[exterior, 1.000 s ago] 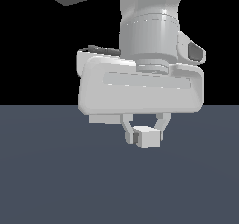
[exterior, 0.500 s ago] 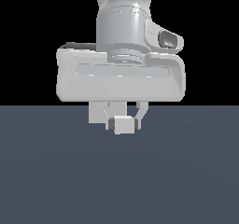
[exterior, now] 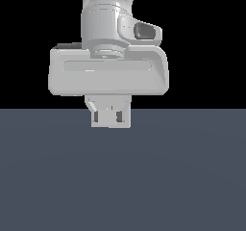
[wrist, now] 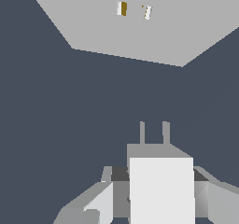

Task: Plug the charger into the wall socket.

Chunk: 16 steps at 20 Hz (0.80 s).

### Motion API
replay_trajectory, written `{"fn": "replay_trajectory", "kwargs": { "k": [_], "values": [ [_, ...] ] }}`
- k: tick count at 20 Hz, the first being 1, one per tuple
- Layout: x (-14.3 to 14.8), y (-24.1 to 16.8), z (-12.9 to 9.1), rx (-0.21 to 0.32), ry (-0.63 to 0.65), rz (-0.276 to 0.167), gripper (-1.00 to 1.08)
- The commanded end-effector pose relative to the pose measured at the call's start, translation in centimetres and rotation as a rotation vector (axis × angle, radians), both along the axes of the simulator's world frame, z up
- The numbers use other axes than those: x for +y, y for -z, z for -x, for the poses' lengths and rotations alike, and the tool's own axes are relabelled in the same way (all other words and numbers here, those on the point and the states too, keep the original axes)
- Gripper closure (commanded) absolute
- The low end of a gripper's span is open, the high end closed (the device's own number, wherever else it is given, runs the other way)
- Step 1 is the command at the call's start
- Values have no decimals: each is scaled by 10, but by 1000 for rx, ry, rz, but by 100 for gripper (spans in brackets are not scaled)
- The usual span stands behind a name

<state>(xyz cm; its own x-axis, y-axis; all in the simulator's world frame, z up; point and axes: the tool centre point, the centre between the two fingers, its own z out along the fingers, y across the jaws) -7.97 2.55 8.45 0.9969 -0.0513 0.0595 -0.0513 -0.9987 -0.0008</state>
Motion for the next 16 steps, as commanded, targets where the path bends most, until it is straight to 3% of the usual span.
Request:
{"fn": "replay_trajectory", "kwargs": {
  "k": [1,16],
  "values": [
    [7,-4,-5,0,43,0,108],
    [24,-16,-23,2,169,1,108]
  ]
}}
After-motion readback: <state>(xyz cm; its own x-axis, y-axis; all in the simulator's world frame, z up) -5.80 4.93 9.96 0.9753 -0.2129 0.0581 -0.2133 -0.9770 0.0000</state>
